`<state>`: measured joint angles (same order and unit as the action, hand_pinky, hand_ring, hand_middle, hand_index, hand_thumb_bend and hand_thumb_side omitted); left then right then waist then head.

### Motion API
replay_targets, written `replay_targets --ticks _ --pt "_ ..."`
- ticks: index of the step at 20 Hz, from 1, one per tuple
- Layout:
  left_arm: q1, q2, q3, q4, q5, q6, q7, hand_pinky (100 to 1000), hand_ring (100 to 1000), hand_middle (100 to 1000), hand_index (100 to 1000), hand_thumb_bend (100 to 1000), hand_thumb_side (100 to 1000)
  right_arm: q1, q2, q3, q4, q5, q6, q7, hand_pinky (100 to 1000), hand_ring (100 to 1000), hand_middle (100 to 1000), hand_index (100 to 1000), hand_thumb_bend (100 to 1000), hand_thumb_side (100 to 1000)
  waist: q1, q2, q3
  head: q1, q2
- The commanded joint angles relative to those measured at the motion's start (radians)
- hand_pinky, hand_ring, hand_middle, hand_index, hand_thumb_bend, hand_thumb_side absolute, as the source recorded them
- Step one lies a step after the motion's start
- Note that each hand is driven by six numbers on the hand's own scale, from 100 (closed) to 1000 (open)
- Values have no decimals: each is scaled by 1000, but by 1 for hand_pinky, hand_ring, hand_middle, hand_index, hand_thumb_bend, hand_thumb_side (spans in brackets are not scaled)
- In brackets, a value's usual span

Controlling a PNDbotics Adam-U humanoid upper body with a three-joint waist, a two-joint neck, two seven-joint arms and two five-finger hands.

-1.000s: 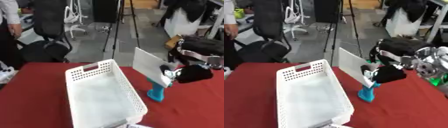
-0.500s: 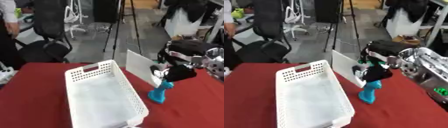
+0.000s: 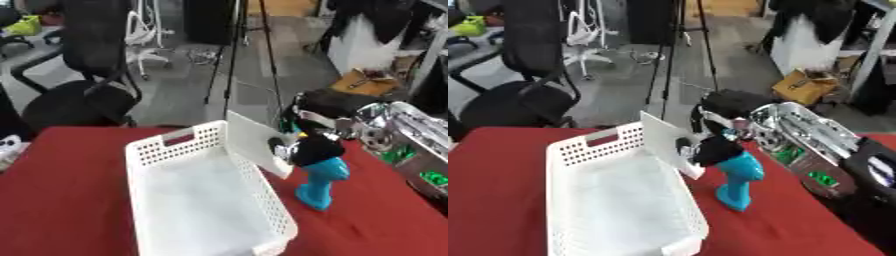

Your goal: Pick up objects on the table and place them in the box.

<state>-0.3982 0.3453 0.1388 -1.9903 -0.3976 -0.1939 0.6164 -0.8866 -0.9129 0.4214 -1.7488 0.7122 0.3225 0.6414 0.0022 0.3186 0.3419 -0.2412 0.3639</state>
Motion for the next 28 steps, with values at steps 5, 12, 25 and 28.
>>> replay_targets --ticks 5,12,25,28 --pt "-29 3 5 -10 4 -6 5 662 627 621 730 100 908 -45 36 7 62 31 -15 -7 849 684 251 426 100 643 -2 0 21 -22 -21" --pt "-43 -3 6 -10 8 -10 8 661 627 621 730 100 910 -55 63 21 115 15 -54 11 869 771 354 519 100 914 -8 22 43 -18 -8" --pt "-53 -6 8 -10 5 -14 14 661 627 621 729 100 909 -61 77 7 148 -86 -135 115 911 870 610 729 100 1000 -23 33 50 -9 7" --pt "-52 -5 8 -10 4 -13 15 661 627 621 729 100 909 -58 70 -6 123 -123 -121 102 906 866 604 725 100 1000 -23 32 47 -7 9"
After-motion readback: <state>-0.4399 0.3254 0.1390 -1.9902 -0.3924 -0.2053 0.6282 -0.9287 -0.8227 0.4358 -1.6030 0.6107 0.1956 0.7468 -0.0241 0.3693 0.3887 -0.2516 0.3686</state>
